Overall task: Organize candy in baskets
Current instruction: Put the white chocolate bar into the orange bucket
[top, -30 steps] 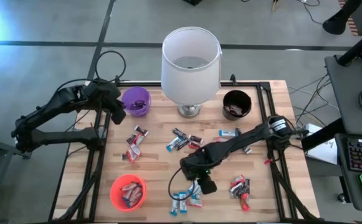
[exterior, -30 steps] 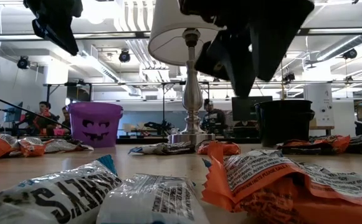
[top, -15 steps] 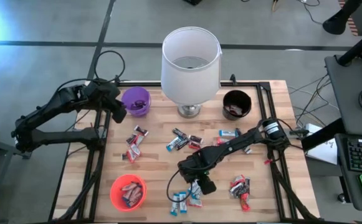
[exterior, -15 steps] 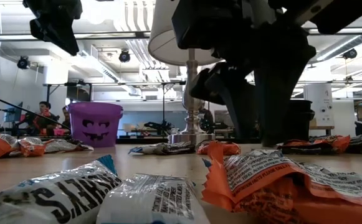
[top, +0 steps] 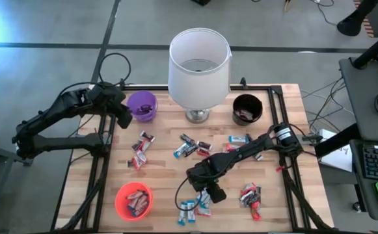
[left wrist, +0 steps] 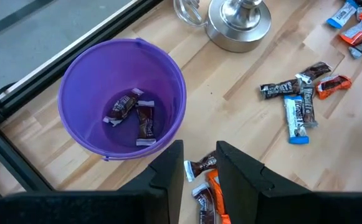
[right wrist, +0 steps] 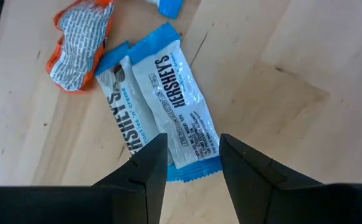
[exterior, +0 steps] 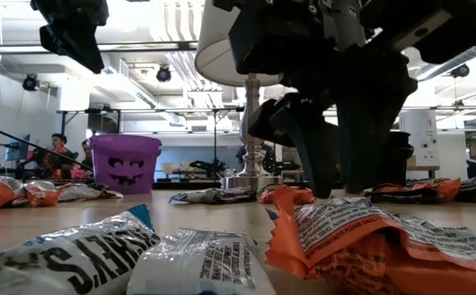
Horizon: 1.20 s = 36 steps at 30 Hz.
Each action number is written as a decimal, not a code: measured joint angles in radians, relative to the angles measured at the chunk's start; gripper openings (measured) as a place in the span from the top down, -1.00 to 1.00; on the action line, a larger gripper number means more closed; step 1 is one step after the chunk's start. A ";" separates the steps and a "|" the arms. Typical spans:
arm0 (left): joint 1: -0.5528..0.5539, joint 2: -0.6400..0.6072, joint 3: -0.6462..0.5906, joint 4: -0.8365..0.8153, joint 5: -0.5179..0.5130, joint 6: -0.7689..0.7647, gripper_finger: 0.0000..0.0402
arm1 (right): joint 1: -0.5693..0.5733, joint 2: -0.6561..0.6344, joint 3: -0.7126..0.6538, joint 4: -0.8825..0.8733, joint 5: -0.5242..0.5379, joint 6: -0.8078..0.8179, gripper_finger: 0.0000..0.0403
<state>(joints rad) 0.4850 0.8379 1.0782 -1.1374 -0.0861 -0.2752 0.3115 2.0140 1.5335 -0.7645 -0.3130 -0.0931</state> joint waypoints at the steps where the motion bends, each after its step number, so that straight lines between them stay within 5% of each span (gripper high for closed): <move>1: 0.000 0.000 0.000 0.000 0.000 0.000 0.62 | 0.000 0.000 -0.006 0.004 0.000 -0.005 0.32; 13: 0.000 0.000 0.000 0.000 0.000 -0.004 0.62 | -0.011 -0.003 -0.113 0.105 -0.010 0.020 0.34; 22: 0.000 0.000 0.000 0.000 0.001 0.004 0.62 | -0.037 -0.012 -0.106 0.081 -0.009 0.109 0.90; 36: 0.000 0.002 0.000 0.000 0.141 -0.019 0.48 | -0.037 -0.109 -0.005 0.060 0.037 0.274 0.94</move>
<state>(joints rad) 0.4850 0.8401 1.0783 -1.1370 0.0553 -0.2946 0.2741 1.9049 1.5281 -0.7044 -0.2761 0.1807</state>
